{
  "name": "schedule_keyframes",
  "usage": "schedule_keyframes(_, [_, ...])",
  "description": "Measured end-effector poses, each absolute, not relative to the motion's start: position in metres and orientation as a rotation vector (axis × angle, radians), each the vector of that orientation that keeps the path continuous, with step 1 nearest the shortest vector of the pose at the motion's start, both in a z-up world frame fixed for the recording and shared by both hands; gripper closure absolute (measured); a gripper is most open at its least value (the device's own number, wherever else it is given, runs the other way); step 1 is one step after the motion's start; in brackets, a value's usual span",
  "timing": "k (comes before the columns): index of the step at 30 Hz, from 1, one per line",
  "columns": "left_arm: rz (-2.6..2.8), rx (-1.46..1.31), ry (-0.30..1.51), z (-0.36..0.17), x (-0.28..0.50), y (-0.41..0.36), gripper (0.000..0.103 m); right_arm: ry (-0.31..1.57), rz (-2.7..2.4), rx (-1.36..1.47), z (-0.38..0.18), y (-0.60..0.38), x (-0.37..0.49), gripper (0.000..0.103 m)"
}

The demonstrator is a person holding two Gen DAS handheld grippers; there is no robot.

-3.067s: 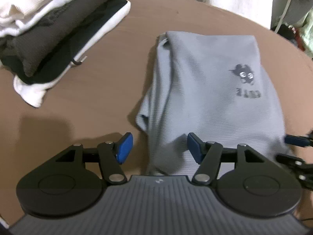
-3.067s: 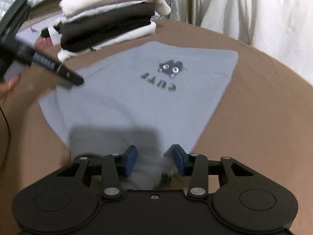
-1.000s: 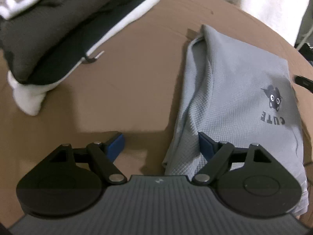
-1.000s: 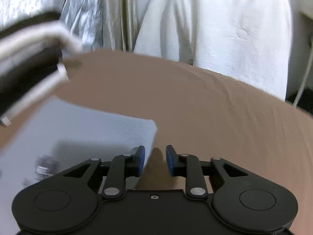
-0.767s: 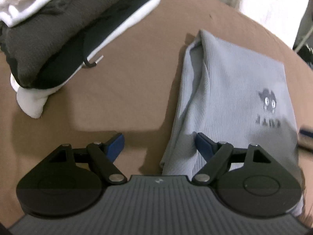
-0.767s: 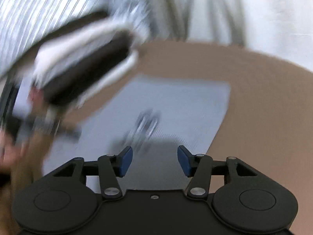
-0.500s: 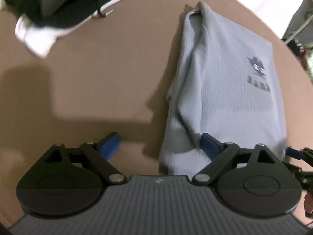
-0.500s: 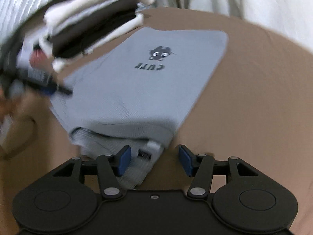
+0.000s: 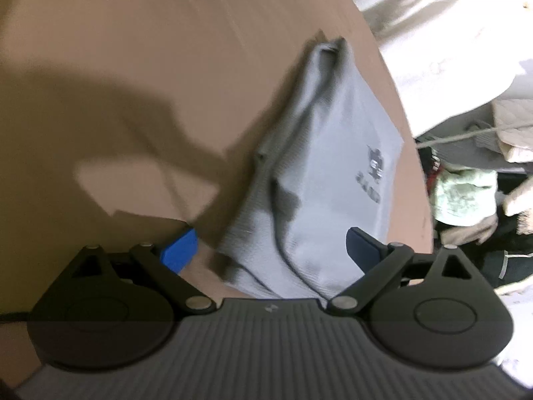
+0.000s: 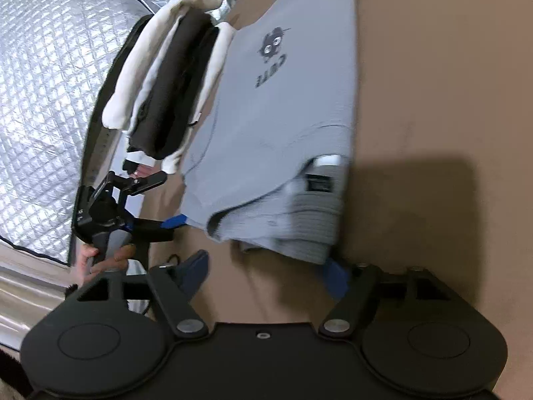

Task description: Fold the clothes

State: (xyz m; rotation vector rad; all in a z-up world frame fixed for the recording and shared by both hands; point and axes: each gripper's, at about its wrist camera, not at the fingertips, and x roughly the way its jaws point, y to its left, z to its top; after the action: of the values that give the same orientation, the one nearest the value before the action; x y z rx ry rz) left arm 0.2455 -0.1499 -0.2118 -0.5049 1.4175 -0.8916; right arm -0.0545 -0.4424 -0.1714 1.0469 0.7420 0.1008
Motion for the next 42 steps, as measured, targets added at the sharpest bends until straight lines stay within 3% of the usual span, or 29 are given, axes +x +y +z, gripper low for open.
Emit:
schedule_keyframes(2, [-0.932,-0.526,1.430,-0.217,0.240,-0.161,0.011,0.721,0.087,1.082,-0.173,-0.444,-0.053,0.016])
schedule_keyframes(4, [-0.922,-0.504,1.401,-0.218,0.235,-0.170,0.033,0.682,0.066,1.140,-0.174,-0.450,-0.050,0.016])
schedule_keyframes(6, [-0.927,-0.441,1.372,-0.217,0.233,-0.181,0.071,0.630,0.046,1.197,-0.174,-0.455,-0.047,0.020])
schedule_keyframes(7, [-0.918,-0.413,1.359,-0.216,0.233,-0.184,0.077,0.594,0.039,1.215,-0.173,-0.459,-0.048,0.027])
schedule_keyframes(8, [-0.913,-0.408,1.355,-0.215,0.232,-0.184,0.077,0.558,0.032,1.229,-0.172,-0.462,-0.049,0.047])
schedule_keyframes(9, [-0.910,-0.422,1.355,-0.214,0.231,-0.182,0.078,0.546,0.032,1.232,-0.171,-0.463,-0.050,0.056])
schedule_keyframes(12, [-0.913,-0.462,1.350,-0.212,0.230,-0.176,0.078,0.536,0.037,1.230,-0.168,-0.463,-0.052,0.065])
schedule_keyframes(14, [-0.915,-0.462,1.346,-0.211,0.230,-0.178,0.078,0.549,0.027,1.206,-0.166,-0.462,-0.055,0.065])
schedule_keyframes(17, [-0.913,-0.412,1.343,-0.211,0.227,-0.192,0.073,0.616,-0.027,1.105,-0.162,-0.454,-0.062,0.059])
schedule_keyframes(19, [-0.912,-0.378,1.340,-0.212,0.226,-0.201,0.065,0.628,-0.042,1.073,-0.162,-0.451,-0.068,0.046])
schedule_keyframes(20, [-0.911,-0.362,1.339,-0.212,0.225,-0.206,0.064,0.615,-0.047,1.087,-0.164,-0.452,-0.073,0.034])
schedule_keyframes(22, [-0.910,-0.328,1.336,-0.213,0.223,-0.215,0.061,0.578,-0.047,1.122,-0.165,-0.456,-0.079,0.027])
schedule_keyframes(24, [-0.908,-0.295,1.333,-0.213,0.222,-0.224,0.045,0.553,-0.058,1.138,-0.164,-0.464,-0.087,0.022])
schedule_keyframes(26, [-0.907,-0.304,1.329,-0.213,0.220,-0.229,0.039,0.550,-0.078,1.120,-0.162,-0.466,-0.086,0.018])
schedule_keyframes(28, [-0.897,-0.275,1.300,-0.211,0.218,-0.232,0.043,0.565,-0.089,1.099,-0.162,-0.467,-0.082,0.017])
schedule_keyframes(29, [-0.897,-0.233,1.277,-0.210,0.217,-0.235,0.068,0.582,-0.088,1.093,-0.164,-0.467,-0.077,0.016])
schedule_keyframes(30, [-0.899,-0.200,1.258,-0.208,0.215,-0.239,0.078,0.595,-0.086,1.079,-0.169,-0.466,-0.072,0.016])
schedule_keyframes(34, [-0.924,-0.121,1.173,-0.198,0.210,-0.238,0.082,0.579,-0.061,1.061,-0.177,-0.465,-0.057,0.016])
schedule_keyframes(35, [-0.934,-0.115,1.148,-0.194,0.209,-0.233,0.082,0.570,-0.053,1.071,-0.178,-0.467,-0.054,0.031])
schedule_keyframes(36, [-0.944,-0.114,1.119,-0.189,0.207,-0.229,0.082,0.575,-0.043,1.093,-0.179,-0.471,-0.051,0.064])
schedule_keyframes(37, [-0.952,-0.113,1.094,-0.184,0.206,-0.229,0.082,0.580,-0.036,1.095,-0.177,-0.472,-0.049,0.078])
schedule_keyframes(42, [-0.964,-0.096,1.006,-0.161,0.197,-0.234,0.082,0.575,0.004,1.020,-0.149,-0.471,-0.044,0.083])
